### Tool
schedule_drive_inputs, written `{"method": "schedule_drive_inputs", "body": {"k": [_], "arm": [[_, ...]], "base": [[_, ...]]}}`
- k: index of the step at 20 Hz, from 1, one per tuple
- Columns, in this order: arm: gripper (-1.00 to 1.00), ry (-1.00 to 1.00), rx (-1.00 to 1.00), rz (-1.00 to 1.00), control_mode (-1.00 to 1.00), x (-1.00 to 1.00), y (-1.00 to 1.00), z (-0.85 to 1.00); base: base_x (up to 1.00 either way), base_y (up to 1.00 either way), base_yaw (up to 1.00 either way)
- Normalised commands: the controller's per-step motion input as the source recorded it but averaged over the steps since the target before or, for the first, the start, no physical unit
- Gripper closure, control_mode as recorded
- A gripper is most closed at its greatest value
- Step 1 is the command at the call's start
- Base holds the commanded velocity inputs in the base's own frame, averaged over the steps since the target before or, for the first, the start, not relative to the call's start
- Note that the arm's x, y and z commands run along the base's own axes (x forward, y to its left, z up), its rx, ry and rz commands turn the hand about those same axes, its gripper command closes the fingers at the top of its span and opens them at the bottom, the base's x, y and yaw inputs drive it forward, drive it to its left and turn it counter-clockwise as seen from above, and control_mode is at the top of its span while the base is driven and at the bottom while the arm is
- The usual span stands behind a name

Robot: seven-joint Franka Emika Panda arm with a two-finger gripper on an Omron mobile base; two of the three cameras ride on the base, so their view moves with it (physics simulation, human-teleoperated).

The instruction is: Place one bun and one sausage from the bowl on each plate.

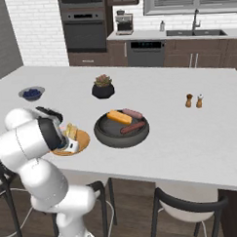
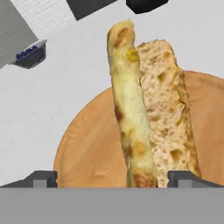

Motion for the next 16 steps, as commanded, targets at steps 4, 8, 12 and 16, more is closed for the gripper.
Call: {"method": "schedule_drive_inputs", "body": {"k": [4,8,12,16], "arm": [[-1.0,0.0,0.07,-0.08,-1.0,-0.32,-0.37,0.82],[-1.0,0.08,0.01,-0.08,-1.0,-0.01,-0.34,1.0],[-1.0,0.15,0.0,-0.06,-1.0,0.0,-0.19,1.0],[-1.0,0.22,0.0,-0.06,-1.0,0.0,-0.18,1.0]], "base": [[0.0,0.0,0.0],[0.0,0.0,0.0],[0.0,0.0,0.0],[0.0,0.0,0.0]]}}
